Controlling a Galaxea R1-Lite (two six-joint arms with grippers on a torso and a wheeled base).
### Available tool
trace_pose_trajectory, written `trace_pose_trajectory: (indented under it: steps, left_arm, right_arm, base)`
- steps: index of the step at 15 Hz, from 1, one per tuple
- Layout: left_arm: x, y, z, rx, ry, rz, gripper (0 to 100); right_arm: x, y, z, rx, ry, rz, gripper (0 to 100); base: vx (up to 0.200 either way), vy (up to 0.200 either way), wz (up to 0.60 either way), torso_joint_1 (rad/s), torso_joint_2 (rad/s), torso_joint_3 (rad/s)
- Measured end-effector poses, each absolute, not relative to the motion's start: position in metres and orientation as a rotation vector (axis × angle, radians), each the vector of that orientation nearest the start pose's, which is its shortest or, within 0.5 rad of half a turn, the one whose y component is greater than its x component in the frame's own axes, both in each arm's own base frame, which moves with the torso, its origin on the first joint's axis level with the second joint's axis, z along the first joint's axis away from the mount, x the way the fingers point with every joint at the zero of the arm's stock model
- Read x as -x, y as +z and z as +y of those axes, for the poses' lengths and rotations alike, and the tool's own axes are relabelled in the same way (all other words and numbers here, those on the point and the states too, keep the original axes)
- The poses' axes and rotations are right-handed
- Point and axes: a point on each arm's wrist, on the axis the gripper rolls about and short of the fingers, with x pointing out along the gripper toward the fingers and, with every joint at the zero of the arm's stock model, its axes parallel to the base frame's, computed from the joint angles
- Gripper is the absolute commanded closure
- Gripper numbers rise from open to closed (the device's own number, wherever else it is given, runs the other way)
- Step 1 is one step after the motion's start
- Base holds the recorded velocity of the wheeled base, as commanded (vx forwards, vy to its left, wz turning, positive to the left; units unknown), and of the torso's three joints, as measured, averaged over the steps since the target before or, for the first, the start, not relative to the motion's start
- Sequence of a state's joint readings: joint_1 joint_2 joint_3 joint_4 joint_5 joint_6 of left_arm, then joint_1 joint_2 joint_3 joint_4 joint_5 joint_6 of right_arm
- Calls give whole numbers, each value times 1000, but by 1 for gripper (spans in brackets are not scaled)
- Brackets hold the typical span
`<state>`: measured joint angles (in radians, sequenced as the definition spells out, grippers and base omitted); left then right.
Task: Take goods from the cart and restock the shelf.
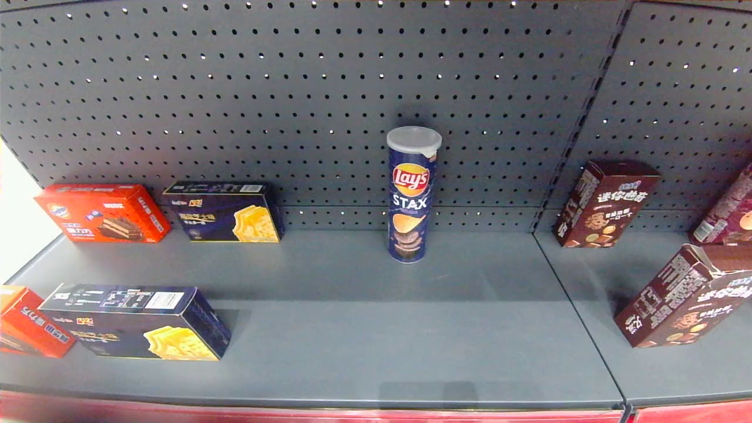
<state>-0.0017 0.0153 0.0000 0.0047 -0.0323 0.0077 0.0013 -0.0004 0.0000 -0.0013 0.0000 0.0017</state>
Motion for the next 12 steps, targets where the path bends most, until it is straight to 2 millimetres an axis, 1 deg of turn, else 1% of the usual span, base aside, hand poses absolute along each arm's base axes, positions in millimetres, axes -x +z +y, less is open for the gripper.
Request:
trace_pose_trajectory:
  steps: [8,12]
  left_arm:
    - [22,75,-1,-7,-34,20,0]
    - [22,75,-1,-7,-35,19,0]
  right_arm:
    - [23,76,0,-2,1,-1,0]
    - [23,76,0,-2,1,-2,0]
  base:
    - [0,0,0,0,0,0]
    - [0,0,600,0,1,1]
